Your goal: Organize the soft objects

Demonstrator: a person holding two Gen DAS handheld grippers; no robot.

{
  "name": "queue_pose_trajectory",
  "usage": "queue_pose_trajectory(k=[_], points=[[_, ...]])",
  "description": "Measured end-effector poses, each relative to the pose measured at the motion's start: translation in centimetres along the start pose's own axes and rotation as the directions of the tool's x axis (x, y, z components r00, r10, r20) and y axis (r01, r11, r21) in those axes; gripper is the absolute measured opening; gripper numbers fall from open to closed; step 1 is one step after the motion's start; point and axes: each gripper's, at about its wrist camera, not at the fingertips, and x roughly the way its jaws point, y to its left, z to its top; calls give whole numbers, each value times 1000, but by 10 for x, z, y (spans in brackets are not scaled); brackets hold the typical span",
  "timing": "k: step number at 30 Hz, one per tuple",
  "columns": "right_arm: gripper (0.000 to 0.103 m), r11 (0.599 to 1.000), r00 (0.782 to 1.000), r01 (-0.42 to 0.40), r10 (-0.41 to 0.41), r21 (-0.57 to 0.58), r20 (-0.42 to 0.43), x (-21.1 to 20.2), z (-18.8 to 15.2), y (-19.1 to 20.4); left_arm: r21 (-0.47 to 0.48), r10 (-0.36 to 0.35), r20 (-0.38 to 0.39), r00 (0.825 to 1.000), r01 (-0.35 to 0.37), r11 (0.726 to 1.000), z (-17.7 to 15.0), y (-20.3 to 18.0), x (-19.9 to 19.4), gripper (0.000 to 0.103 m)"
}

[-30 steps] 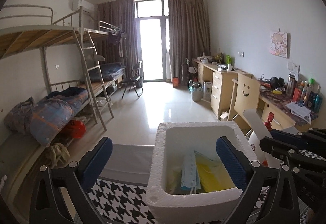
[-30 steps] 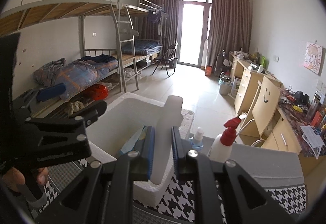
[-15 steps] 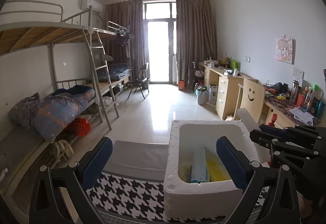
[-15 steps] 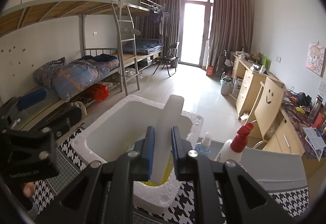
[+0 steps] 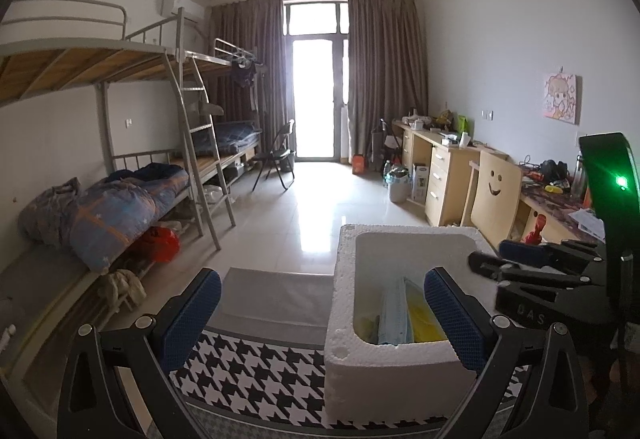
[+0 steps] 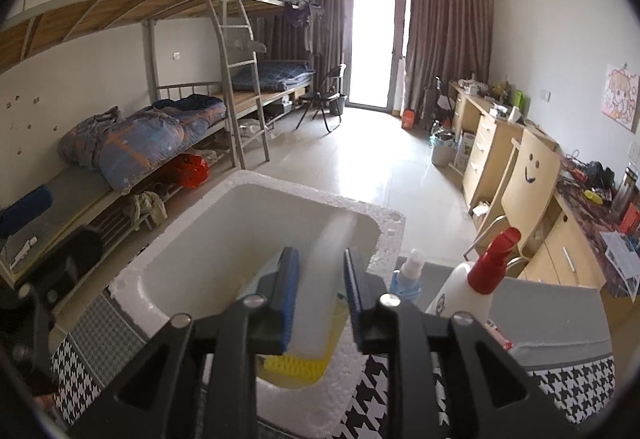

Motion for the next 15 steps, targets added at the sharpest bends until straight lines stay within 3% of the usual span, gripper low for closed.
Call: queue_pose_trajectory(k=[1,3,15], points=[[50,1000,1000,6,-5,17,-14,2,0,-2,2,2,-2,1000,-2,1000,-1,0,1,102],[66,1000,1000,-7,8,27,-14,2,0,-3,6,4,-8,1000,-4,1000,0,0,2,102],[67,1000,999,-22,22,4,23,-21,0,1,13,-8,10,1000,7,1000,2,-3,-13,102]])
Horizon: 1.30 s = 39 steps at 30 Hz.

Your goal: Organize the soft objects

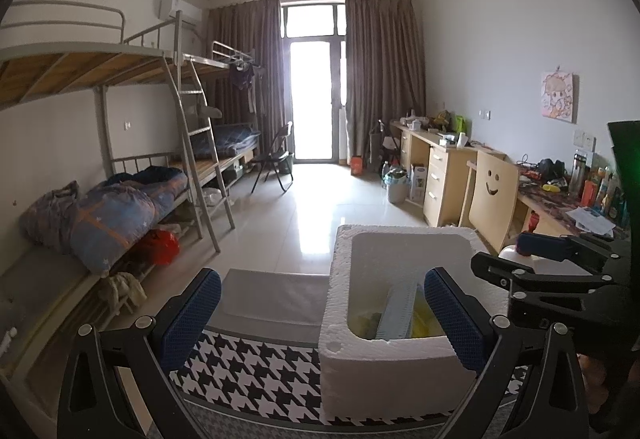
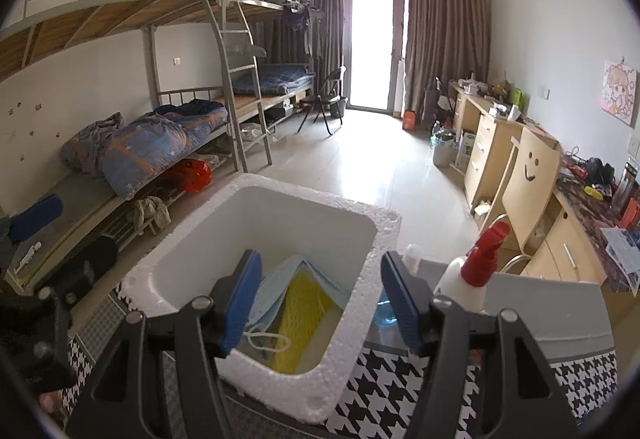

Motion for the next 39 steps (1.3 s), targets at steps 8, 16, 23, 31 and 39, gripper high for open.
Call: queue_pose_trajectory(k=[8,16,23,31,39], points=[[89,999,998,6,-9,53,59,-30,-4,-4,-2,-20,17,1000,20,1000,-1,-4,-15,102],[89,999,995,27,-29,21,94,-54,-14,1,3,-39,36,999,39,999,-6,-9,-36,102],[89,999,990,39,-43,34,131,-79,-28,1,-5,-59,52,997,59,998,-12,-10,-55,102],[89,996,984,68,-76,53,164,-105,-46,2,-7,-92,86,992,93,996,-20,-15,-81,102],[91,996,976,54,-67,68,206,-132,-65,5,-1,-100,126,987,101,995,-28,-18,-104,102]])
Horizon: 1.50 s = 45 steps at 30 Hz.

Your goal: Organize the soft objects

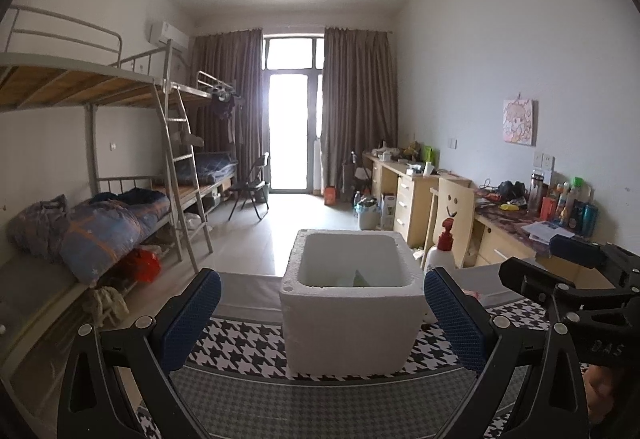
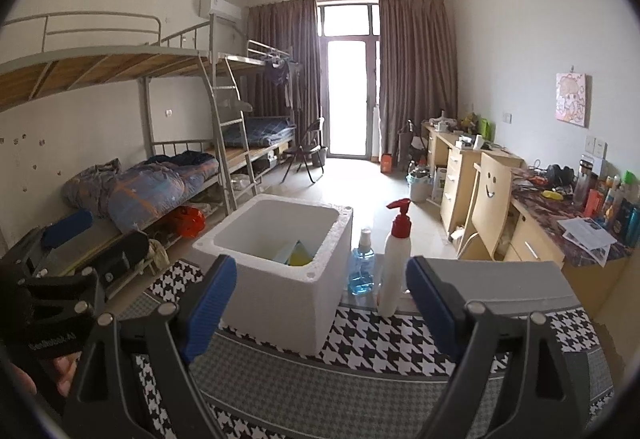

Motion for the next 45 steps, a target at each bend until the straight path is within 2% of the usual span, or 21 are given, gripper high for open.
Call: queue_pose_trajectory(k=[3,18,22,26,30,45], points=[[97,1000,999,-6,6,-1,38,-10,-3,2,-4,-4,18,1000,4,1000,-3,1,-9,102],[97,999,993,29,-31,16,111,-46,-38,-3,17,-11,97,995,9,1000,-25,-7,-38,102],[97,999,990,45,-47,16,132,-52,-45,-1,14,-29,86,996,28,1000,-32,-9,-40,102],[97,999,990,41,-43,18,137,-54,-53,0,18,-16,103,995,14,1000,-39,-11,-44,102],[97,997,985,68,-71,25,158,-58,-61,0,9,-13,101,995,12,1000,-45,-11,-46,102],[97,994,984,87,-97,73,148,-60,-84,-8,10,-28,77,997,28,1000,-66,-12,-48,102]])
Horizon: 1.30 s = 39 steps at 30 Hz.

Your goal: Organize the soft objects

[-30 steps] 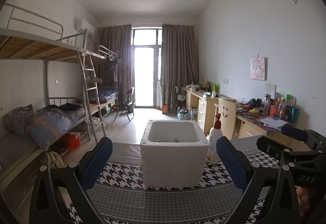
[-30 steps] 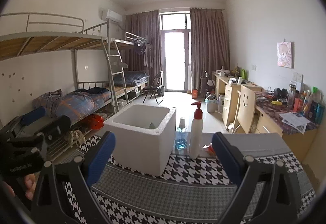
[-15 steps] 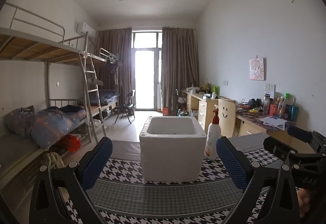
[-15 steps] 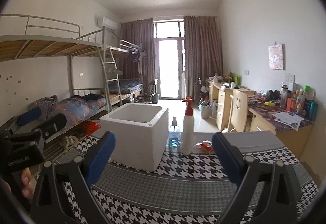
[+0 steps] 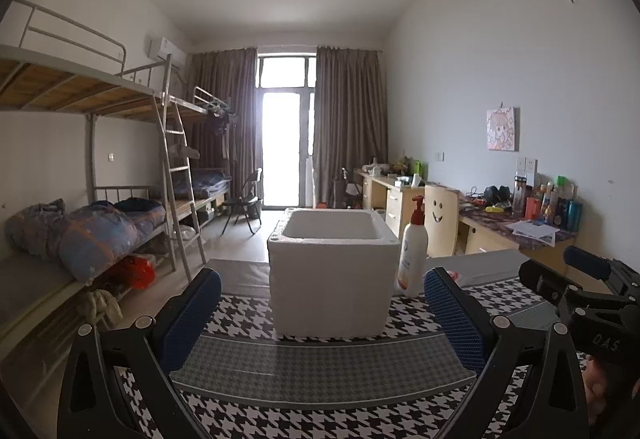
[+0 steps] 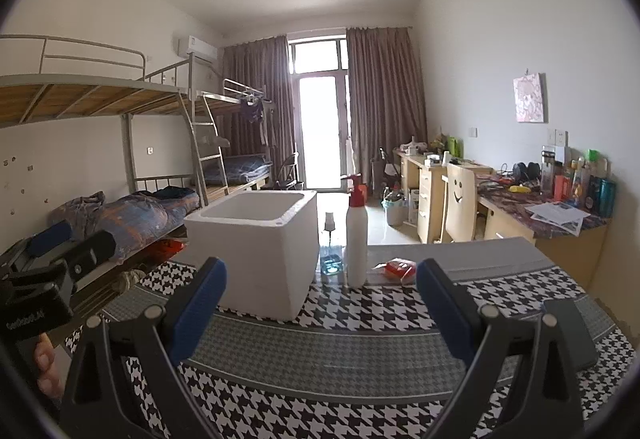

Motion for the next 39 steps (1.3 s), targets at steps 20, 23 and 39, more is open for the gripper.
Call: queue_pose_trajectory(k=[20,23,39], points=[[97,1000,1000,3,-3,-13,5,-7,-14,6,5,2,-36,999,-2,1000,-18,8,5,102],[97,1000,1000,11,-11,-15,7,-7,-15,6,5,-1,-37,999,1,1000,-18,9,5,102],[97,1000,1000,5,-5,-12,-18,-2,-19,7,7,-6,-51,999,6,1000,-20,7,8,102]])
